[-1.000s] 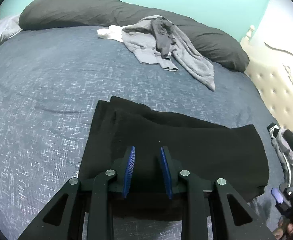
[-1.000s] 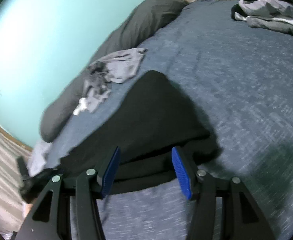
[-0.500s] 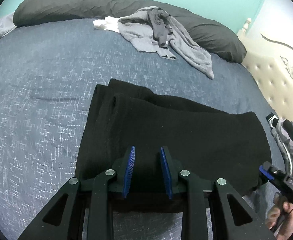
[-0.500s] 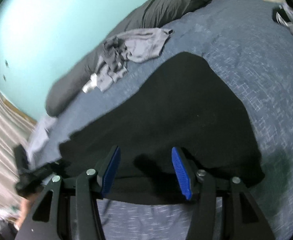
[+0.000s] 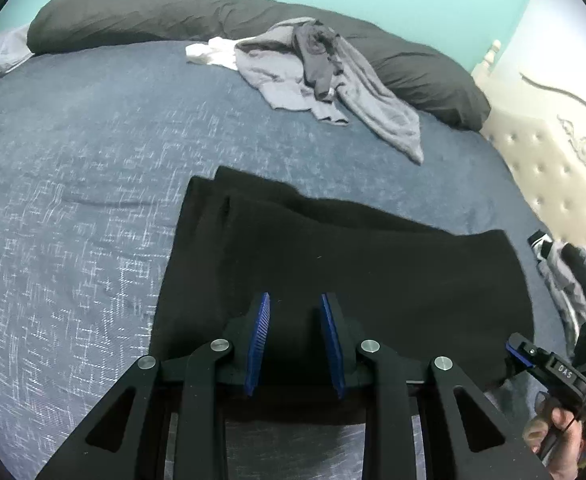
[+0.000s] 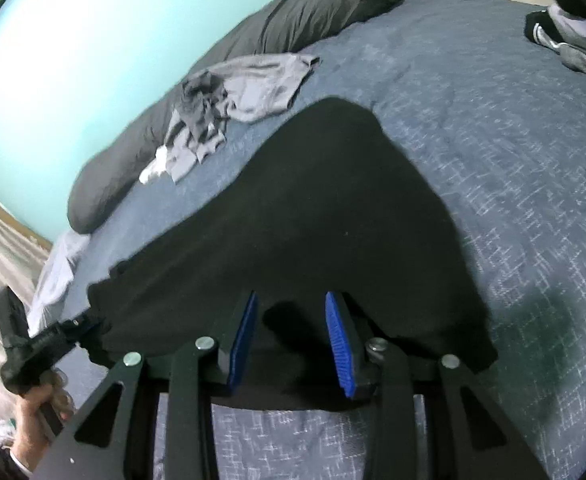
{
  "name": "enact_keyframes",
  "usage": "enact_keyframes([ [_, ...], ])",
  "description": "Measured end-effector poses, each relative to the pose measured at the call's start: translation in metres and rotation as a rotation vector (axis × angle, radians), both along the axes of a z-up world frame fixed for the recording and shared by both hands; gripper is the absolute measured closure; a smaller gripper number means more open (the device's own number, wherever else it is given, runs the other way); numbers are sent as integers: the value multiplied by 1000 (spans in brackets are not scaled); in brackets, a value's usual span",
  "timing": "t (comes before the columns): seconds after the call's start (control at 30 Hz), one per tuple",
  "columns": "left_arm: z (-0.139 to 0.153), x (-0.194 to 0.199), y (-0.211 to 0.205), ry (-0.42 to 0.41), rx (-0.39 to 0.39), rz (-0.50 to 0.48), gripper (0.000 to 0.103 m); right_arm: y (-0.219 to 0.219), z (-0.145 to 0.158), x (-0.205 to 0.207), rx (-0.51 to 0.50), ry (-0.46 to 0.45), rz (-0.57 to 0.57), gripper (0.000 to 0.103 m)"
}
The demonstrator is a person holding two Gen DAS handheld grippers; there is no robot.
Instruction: Fold clothes
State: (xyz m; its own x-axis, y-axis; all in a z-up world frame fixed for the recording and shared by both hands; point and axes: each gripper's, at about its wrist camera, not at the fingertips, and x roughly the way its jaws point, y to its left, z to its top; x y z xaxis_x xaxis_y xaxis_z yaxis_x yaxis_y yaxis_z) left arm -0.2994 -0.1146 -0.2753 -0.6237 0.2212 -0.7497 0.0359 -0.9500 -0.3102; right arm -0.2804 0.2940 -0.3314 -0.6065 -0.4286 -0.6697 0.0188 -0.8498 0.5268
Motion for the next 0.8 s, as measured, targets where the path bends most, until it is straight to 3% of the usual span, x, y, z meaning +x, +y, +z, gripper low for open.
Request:
enact_keyframes([
  [0.1, -8, 1, -7, -10, 35, 8, 75, 4, -8, -2, -14, -22, 4, 74],
  [0.17, -10, 4, -10, -7, 54, 8, 75, 9, -10, -3, -2, -27, -14, 90],
  [0.23, -9, 6, -12, -8, 65, 14, 75, 15, -12, -2, -2, -35, -32, 94],
  [0.43, 17, -11, -4, 20, 41, 8, 74, 18, -8, 3, -23, -20, -52, 94],
  [0.63, 13, -46, 0, -24, 13, -5, 74, 19, -11, 3, -44, -25, -50, 94],
  [0.8, -2, -55, -28, -48, 68, 67, 74, 19, -10, 1, -43, -27, -42, 94],
])
